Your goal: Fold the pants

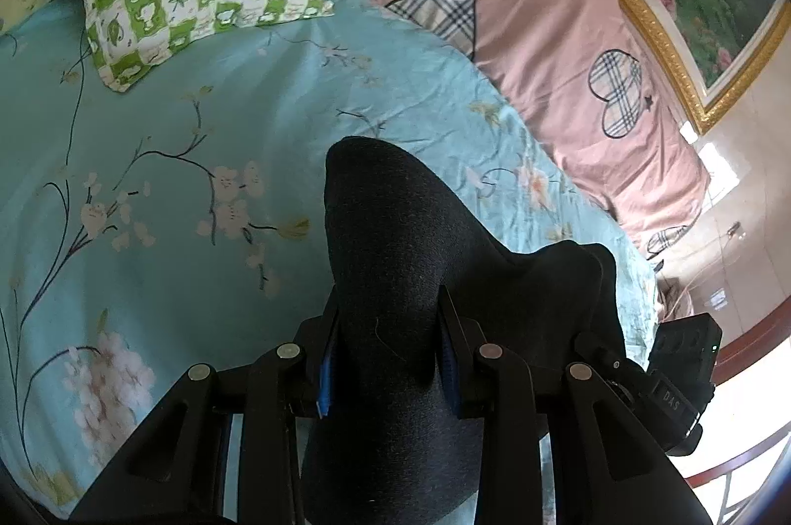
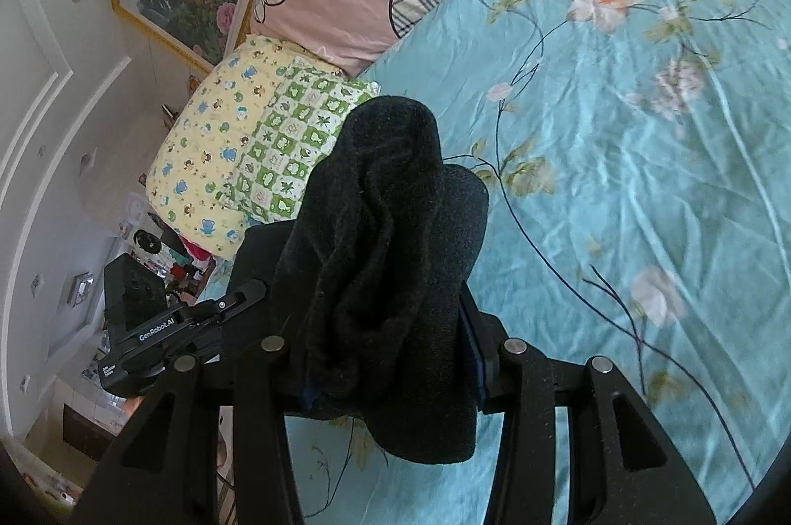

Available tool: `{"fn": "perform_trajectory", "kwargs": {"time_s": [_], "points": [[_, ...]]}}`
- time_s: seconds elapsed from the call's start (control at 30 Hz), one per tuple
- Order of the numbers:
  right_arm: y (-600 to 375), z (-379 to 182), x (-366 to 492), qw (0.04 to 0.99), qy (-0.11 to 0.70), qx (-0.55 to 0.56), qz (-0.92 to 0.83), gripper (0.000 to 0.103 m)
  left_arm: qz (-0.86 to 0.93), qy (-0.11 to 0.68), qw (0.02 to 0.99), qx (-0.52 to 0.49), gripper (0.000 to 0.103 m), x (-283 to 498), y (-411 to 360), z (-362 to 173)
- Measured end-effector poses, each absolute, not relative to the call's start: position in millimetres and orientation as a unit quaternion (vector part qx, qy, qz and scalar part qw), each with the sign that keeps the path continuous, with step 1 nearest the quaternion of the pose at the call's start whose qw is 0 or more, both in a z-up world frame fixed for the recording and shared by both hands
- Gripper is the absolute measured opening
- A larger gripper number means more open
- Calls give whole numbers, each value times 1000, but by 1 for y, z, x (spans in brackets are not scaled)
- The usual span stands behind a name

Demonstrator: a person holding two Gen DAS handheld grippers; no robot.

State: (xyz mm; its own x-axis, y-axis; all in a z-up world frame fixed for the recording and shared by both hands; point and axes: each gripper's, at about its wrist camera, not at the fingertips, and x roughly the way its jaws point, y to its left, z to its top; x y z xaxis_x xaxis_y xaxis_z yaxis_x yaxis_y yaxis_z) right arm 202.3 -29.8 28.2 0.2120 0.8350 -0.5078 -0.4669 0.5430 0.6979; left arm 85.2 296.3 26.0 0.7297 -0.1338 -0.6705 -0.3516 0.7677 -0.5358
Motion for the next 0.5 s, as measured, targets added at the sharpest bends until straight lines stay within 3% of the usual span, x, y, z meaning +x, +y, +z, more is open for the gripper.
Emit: {"fn": "perform_trajectory", "kwargs": {"time_s": [0.23,0.43,0.5], "points": [[-17,14,212,746,472,193,428,48,71,373,861,-338,34,86,307,8],[-19,8,214,759,483,165,404,58,83,383,858,-331,44,87,306,-3],[-23,8,212,764,481,161,399,60,93,383,862,-319,51,86,302,-2]]}}
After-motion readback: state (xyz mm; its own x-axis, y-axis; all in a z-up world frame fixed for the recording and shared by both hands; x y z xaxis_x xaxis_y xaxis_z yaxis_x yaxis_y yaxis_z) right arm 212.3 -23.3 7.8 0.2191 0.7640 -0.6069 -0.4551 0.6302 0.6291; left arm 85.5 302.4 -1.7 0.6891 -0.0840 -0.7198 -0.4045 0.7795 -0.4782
